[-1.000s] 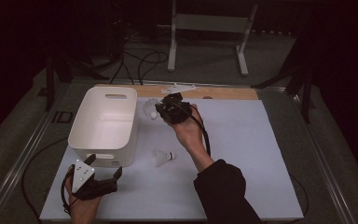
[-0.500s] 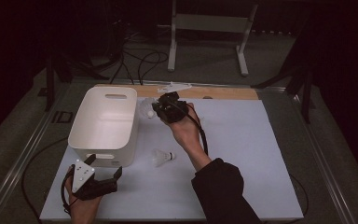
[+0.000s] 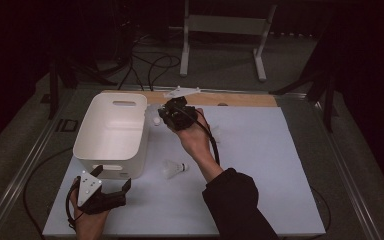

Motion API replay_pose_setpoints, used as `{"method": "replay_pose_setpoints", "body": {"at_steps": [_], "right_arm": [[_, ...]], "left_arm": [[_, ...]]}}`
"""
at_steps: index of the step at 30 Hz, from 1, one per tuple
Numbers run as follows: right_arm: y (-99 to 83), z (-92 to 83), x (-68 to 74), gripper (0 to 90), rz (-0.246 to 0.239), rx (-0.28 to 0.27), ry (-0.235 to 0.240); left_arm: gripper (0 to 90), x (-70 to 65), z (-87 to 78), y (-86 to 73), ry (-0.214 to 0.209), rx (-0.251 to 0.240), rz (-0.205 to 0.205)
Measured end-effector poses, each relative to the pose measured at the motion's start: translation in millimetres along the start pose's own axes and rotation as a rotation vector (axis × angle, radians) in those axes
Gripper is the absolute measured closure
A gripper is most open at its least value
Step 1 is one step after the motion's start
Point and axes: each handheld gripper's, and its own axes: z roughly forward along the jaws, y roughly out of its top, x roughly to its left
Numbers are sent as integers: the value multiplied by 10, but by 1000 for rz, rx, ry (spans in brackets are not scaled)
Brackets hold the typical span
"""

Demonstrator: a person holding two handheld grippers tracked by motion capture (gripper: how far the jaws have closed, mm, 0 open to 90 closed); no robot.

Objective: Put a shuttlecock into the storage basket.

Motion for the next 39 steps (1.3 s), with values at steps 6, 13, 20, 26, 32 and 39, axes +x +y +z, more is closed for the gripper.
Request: {"method": "replay_pose_setpoints", "body": {"at_steps": [6, 13, 20, 26, 32, 39], "right_arm": [[25, 14, 31, 890, -1, -4, 10], [48, 33, 61, 890, 3, -8, 20], [71, 51, 99, 889, 2, -15, 25], [110, 66, 153, 890, -6, -24, 34], [143, 90, 226, 890, -12, -23, 44], [175, 118, 303, 890, -29, -23, 53]], "left_arm": [[0, 0, -1, 1, 0, -2, -1], [0, 1, -1, 1, 0, -2, -1], [0, 2, -1, 1, 1, -1, 0], [0, 1, -1, 1, 0, -1, 0], [0, 3, -2, 2, 0, -1, 1], [0, 4, -2, 2, 1, -1, 1]]}}
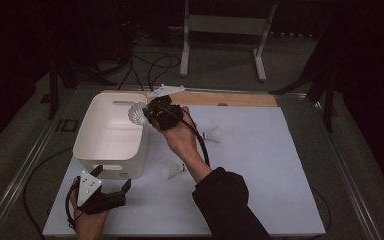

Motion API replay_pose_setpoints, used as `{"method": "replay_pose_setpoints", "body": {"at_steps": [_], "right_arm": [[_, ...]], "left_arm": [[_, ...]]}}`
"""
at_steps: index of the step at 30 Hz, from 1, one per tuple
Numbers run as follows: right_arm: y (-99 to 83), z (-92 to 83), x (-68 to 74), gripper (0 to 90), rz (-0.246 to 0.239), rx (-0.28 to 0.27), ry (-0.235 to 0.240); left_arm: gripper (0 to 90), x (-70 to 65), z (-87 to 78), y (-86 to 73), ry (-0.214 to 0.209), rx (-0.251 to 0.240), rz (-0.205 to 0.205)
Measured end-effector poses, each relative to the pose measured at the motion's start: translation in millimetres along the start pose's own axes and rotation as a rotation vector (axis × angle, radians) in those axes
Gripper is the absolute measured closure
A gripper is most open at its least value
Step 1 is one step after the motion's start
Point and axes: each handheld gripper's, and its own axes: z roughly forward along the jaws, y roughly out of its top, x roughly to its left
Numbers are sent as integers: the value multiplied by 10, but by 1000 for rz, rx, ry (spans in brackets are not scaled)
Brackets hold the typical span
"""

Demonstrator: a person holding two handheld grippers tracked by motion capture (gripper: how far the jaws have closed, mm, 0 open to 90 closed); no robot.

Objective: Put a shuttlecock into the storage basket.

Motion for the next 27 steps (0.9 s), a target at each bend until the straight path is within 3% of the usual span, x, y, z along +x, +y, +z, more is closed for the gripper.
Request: {"method": "replay_pose_setpoints", "body": {"at_steps": [11, 14, 16, 20, 22, 27], "right_arm": [[30, 80, 108, 862, -12, 5, 37], [33, 109, 108, 512, 1, 2, 99], [30, 109, 90, 373, 10, 2, 78], [23, 71, 26, 249, -11, 15, 71], [16, 45, 2, 182, -22, 10, 43], [-22, 5, -73, 123, -23, 13, 30]], "left_arm": [[0, 3, -3, 1, -1, -2, -1], [0, 5, -5, 0, -1, -1, 2], [0, 4, -5, 0, -2, -2, -1], [0, 3, -3, 0, -1, 0, 0], [0, 1, -1, 0, -1, 0, 0], [0, -1, -1, 0, -1, 1, 0]]}}
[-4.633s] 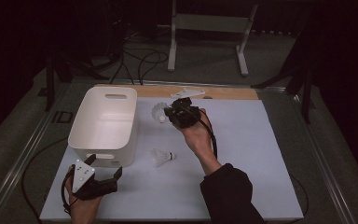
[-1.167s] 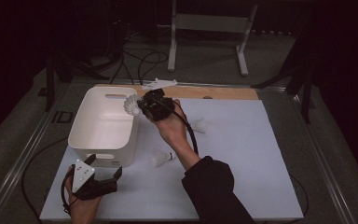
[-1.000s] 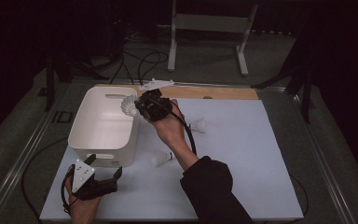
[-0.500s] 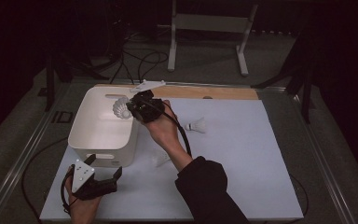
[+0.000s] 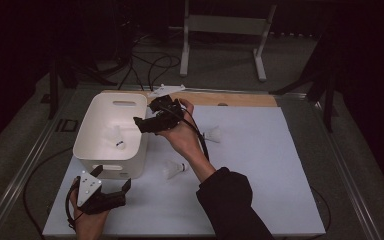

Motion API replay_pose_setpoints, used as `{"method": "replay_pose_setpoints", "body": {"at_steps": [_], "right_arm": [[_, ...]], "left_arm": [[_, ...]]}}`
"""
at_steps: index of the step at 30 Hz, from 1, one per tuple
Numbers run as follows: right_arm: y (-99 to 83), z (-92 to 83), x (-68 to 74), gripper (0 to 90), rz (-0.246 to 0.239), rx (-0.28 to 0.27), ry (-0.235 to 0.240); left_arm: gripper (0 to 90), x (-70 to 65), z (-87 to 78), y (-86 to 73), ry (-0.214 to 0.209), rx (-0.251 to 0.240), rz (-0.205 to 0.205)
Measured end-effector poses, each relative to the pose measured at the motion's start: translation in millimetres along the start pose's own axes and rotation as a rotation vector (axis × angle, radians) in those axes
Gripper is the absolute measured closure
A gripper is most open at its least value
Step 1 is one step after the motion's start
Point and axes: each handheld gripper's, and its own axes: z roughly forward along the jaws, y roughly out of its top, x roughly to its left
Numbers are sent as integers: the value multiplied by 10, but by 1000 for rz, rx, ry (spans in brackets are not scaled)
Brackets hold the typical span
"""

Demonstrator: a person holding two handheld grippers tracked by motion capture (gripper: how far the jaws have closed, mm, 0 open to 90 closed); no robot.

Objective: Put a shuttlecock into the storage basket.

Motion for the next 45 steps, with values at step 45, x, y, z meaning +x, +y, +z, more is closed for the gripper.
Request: {"method": "replay_pose_setpoints", "body": {"at_steps": [45], "right_arm": [[-177, -261, -477, 81, 6, -5, -132]], "left_arm": [[0, -9, -2, -2, 2, -2, 0]]}}
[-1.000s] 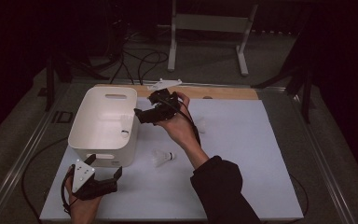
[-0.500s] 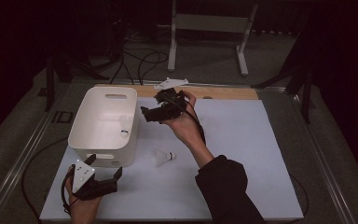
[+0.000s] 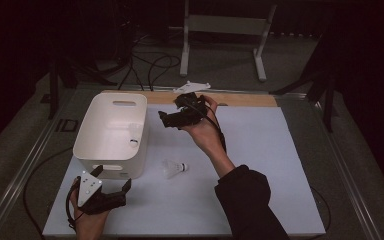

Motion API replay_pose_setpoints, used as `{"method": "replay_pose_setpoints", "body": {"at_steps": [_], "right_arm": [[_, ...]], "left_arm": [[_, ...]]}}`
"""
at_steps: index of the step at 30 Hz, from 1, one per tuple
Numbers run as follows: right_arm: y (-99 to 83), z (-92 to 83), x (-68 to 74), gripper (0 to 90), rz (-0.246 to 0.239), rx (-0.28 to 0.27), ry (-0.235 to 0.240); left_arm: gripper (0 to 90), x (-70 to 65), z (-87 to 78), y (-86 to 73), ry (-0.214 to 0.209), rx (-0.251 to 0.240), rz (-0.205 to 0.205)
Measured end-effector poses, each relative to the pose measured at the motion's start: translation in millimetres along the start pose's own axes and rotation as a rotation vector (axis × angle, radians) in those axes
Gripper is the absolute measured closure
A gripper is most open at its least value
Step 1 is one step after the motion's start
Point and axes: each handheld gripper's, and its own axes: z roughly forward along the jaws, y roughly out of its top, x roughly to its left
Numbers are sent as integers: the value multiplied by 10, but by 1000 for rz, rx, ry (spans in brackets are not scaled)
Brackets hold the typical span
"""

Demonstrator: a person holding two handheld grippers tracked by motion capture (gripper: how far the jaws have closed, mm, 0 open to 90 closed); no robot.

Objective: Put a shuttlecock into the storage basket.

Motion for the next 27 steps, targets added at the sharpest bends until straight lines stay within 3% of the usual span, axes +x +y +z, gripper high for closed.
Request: {"method": "replay_pose_setpoints", "body": {"at_steps": [27], "right_arm": [[-173, -35, -304, 81, 43, 27, -69]], "left_arm": [[0, 2, -3, 2, 0, 0, -1]]}}
